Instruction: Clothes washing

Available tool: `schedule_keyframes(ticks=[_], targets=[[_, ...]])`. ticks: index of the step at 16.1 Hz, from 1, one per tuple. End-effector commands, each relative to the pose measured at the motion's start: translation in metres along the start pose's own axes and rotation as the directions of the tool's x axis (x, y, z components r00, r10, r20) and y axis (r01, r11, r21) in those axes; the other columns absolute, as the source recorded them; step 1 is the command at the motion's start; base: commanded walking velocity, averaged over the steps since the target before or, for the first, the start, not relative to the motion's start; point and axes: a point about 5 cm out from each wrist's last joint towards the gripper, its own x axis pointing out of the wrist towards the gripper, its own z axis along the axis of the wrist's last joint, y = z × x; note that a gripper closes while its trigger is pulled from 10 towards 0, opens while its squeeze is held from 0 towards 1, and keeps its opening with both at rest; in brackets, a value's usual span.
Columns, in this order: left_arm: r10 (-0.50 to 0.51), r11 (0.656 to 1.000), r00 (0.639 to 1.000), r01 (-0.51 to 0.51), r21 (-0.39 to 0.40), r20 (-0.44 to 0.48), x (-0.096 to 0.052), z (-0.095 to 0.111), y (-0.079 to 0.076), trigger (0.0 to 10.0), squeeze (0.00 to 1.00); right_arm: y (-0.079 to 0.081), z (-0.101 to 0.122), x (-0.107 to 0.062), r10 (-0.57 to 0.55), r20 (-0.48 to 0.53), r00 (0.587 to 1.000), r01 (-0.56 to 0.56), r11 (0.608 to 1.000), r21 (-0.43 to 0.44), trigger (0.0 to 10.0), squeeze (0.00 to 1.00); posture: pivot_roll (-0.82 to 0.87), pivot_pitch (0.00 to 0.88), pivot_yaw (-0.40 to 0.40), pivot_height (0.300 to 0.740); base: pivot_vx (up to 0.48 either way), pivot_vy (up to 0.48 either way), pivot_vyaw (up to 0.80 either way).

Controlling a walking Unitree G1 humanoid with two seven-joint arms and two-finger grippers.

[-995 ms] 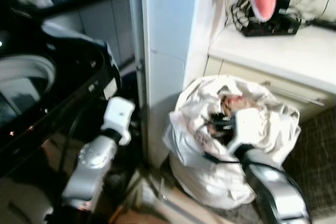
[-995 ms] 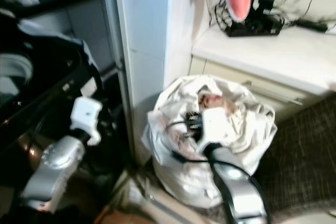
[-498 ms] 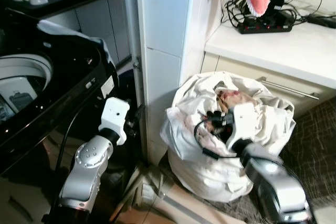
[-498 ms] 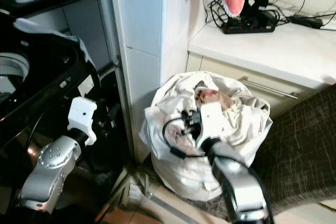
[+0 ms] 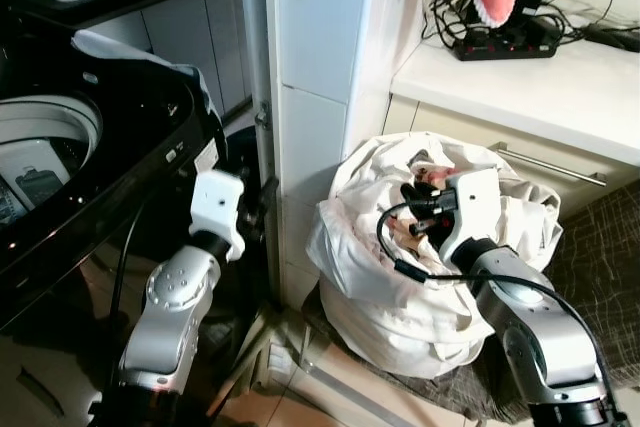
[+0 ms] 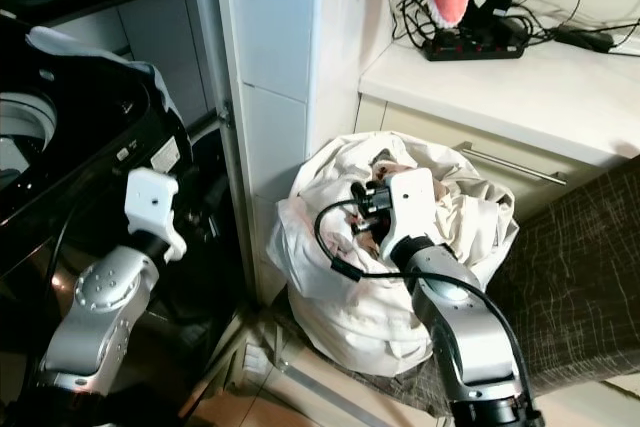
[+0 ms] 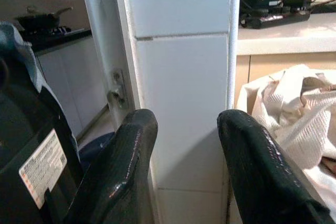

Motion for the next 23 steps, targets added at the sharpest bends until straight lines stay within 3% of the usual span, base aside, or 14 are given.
schedule_keyframes(ticks=[1,2,7,9,14,18,20,23], targets=[[0.006,1.000,1.000,-0.006,-0.002,0.010,0.002,0.006,0.001,10.0,0.00,-0.006,-0.003,0.003,-0.028,-0.052,0.998,0.028,1.000,0.000,10.0,0.00,0.01,0.000,-0.015,0.740,0.000,0.000,0.00],[-0.016,0.999,1.000,0.016,0.043,0.002,0.002,0.009,0.002,10.0,0.00,-0.011,-0.001,0.006,-0.020,-0.060,0.998,0.023,0.998,0.059,10.0,1.00,0.01,0.000,-0.013,0.740,0.000,0.000,0.00],[-0.130,0.986,0.991,0.127,0.109,0.024,-0.002,0.024,0.004,10.0,0.00,-0.040,0.009,0.020,-0.087,-0.111,0.990,0.087,0.996,-0.005,10.0,1.00,0.02,0.000,-0.018,0.740,0.000,0.000,0.00],[-0.123,0.989,0.992,0.122,0.083,0.002,0.001,0.022,0.005,10.0,0.00,-0.050,0.007,0.024,-0.099,-0.148,0.984,0.099,0.995,-0.010,10.0,1.00,0.02,0.000,-0.016,0.740,0.000,0.000,0.00],[-0.251,0.966,0.968,0.251,0.055,-0.010,0.000,0.024,-0.016,10.0,0.00,-0.083,0.008,0.033,-0.190,-0.178,0.966,0.183,0.982,-0.052,10.0,1.00,0.03,0.000,-0.018,0.740,0.000,0.000,0.00],[-0.357,0.934,0.934,0.358,0.021,-0.016,-0.005,0.024,-0.023,10.0,0.00,-0.098,0.004,0.032,-0.198,-0.191,0.961,0.198,0.980,-0.024,10.0,1.00,0.02,0.000,-0.011,0.740,0.000,0.000,0.00],[-0.393,0.919,0.919,0.393,0.013,-0.009,-0.006,0.026,-0.025,10.0,0.00,-0.103,0.001,0.035,-0.171,-0.188,0.967,0.179,0.983,0.026,10.0,1.00,0.02,0.000,-0.007,0.740,0.000,0.000,0.00],[-0.451,0.892,0.893,0.451,-0.016,0.004,-0.010,0.030,-0.028,10.0,0.00,-0.106,-0.006,0.036,-0.152,-0.239,0.959,0.163,0.986,0.024,10.0,1.00,0.02,0.000,-0.006,0.740,0.000,0.000,0.00]])
